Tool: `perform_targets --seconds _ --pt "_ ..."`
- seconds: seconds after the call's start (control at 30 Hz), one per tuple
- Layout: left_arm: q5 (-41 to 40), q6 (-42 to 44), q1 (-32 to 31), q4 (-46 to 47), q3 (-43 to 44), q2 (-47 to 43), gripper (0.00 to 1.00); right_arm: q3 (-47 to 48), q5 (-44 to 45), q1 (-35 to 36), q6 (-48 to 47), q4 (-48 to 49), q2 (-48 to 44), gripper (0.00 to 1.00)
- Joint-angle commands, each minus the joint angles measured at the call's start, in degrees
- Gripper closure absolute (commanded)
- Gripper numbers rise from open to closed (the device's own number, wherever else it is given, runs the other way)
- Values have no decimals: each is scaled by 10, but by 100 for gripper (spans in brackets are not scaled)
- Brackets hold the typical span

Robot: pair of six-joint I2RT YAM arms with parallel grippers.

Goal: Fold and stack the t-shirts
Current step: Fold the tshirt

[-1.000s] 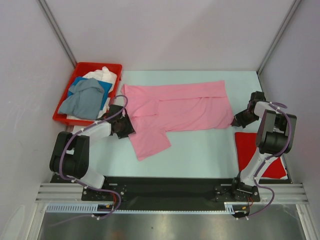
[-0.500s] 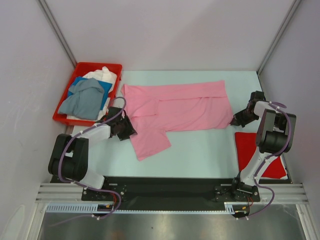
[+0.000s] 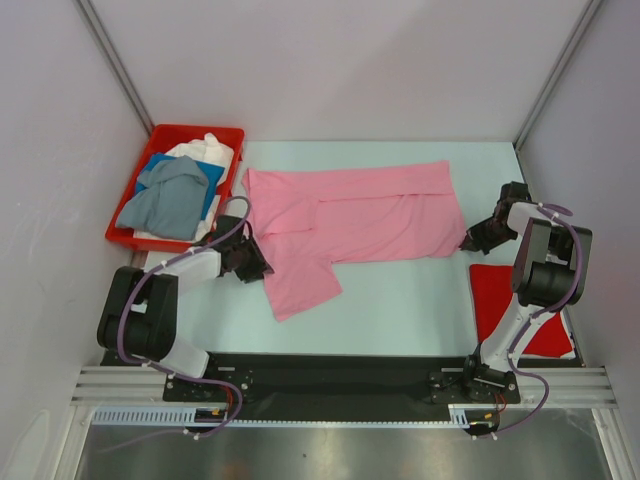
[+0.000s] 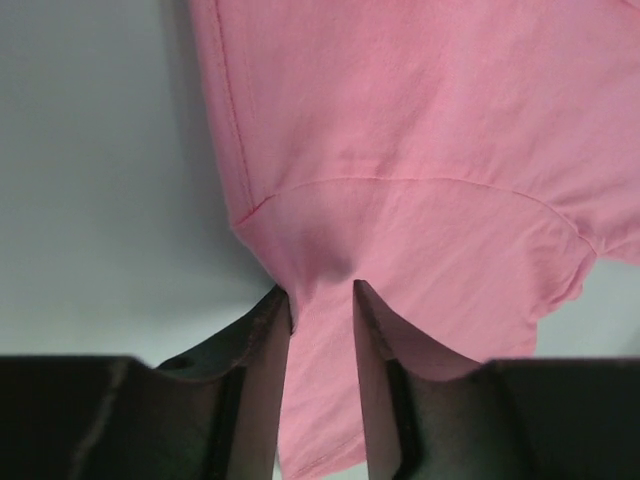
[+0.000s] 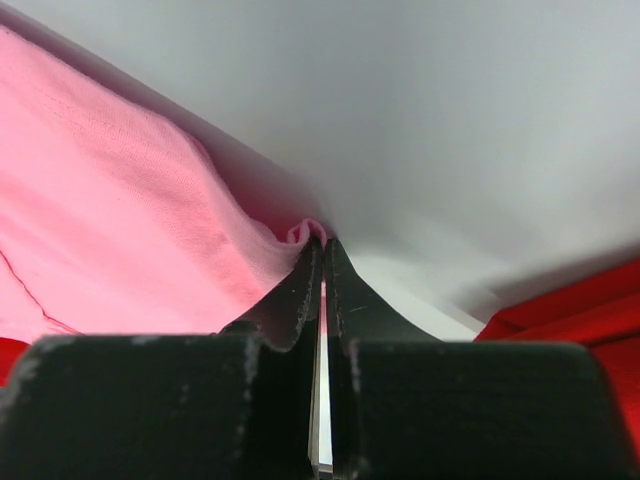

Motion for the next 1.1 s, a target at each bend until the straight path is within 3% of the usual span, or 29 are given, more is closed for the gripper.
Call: perform_targets --seconds 0.0,0.03,0.17,0.53,1.07 --pt "-14 -6 4 -50 -29 15 65 0 8 11 -5 3 17 100" --pt "-15 -4 6 -56 -28 17 69 0 6 12 -5 4 18 100" --pt "-33 4 22 -63 -29 8 100 2 -7 16 -14 9 23 100" --pt "-30 22 26 -111 23 -101 100 31 12 14 -138 -19 -2 100" --pt "-26 32 60 -118 138 -41 100 132 -19 -1 -206 -56 26 100"
